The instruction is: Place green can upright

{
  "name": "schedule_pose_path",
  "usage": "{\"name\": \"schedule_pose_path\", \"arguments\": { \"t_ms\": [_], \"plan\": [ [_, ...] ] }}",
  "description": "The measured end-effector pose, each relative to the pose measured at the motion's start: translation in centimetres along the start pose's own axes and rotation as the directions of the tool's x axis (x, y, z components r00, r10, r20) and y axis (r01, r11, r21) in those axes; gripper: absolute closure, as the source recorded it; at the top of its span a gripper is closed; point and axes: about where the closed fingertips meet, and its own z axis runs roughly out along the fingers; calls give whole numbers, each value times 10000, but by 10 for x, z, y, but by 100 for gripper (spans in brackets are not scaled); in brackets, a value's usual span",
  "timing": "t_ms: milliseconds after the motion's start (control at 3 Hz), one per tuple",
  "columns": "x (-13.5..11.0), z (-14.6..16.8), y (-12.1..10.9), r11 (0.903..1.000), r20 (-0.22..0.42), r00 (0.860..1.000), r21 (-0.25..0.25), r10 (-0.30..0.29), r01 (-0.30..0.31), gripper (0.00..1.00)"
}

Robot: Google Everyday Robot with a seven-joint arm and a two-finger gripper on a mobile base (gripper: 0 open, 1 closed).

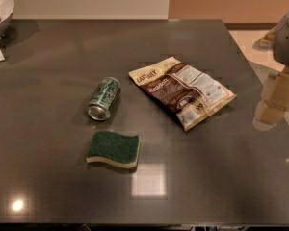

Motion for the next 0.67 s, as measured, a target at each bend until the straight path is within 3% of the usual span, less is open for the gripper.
{"name": "schedule_pose_path", "arguments": {
  "t_ms": [333,667],
  "plan": [
    [0,0,0,10000,1,10000,2,0,0,0],
    [-17,7,-16,9981,50,9981,-26,-612,612,0]
  ]
}}
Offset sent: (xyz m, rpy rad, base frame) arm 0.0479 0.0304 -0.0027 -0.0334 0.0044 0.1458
